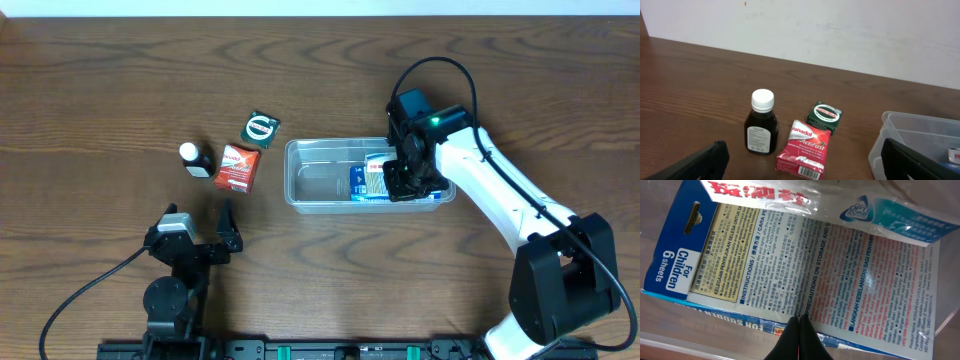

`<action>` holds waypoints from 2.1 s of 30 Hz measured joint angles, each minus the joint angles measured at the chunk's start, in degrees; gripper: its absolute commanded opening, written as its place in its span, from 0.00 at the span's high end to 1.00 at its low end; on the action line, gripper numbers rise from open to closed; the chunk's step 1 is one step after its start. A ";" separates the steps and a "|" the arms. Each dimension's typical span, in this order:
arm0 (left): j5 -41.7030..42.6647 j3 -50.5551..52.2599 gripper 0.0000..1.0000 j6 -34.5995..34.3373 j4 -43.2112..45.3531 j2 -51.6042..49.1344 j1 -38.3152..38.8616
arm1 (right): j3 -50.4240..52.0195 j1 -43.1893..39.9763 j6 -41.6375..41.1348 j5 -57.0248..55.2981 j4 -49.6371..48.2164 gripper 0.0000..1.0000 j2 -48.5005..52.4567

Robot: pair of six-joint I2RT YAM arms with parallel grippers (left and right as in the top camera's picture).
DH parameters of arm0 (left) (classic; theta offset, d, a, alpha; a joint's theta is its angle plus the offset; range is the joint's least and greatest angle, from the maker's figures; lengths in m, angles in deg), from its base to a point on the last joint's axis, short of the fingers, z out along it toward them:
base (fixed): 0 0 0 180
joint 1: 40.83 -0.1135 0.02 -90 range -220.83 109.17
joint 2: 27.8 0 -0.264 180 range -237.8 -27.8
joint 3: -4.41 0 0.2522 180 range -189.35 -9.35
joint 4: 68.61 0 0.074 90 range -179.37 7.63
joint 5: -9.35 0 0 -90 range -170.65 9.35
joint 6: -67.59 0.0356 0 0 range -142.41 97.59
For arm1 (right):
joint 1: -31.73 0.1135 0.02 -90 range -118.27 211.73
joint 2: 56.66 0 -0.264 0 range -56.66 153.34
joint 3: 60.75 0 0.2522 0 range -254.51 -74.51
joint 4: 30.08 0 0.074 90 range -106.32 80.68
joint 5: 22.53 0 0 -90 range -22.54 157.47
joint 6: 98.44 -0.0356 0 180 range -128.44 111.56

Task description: Pack container

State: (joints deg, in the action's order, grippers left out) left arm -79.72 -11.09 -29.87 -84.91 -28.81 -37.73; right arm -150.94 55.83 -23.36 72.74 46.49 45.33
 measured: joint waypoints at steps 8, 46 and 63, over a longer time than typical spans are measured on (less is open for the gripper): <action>0.00 0.00 0.02 0.02 0.00 0.00 0.00 | 0.17 0.00 0.00 -0.02 -0.70 0.99 0.00; -2.23 0.00 0.02 3.58 0.11 0.00 0.00 | -25.20 -21.18 2.43 -2.99 8.20 0.01 -0.07; -2.75 0.00 0.02 6.43 0.39 0.00 0.00 | -25.20 -37.31 2.34 -3.80 8.28 0.01 -0.07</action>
State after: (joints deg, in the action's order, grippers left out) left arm -82.48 -11.09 -23.45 -84.52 -28.81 -37.73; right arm -176.14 18.52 -21.02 68.94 54.77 45.27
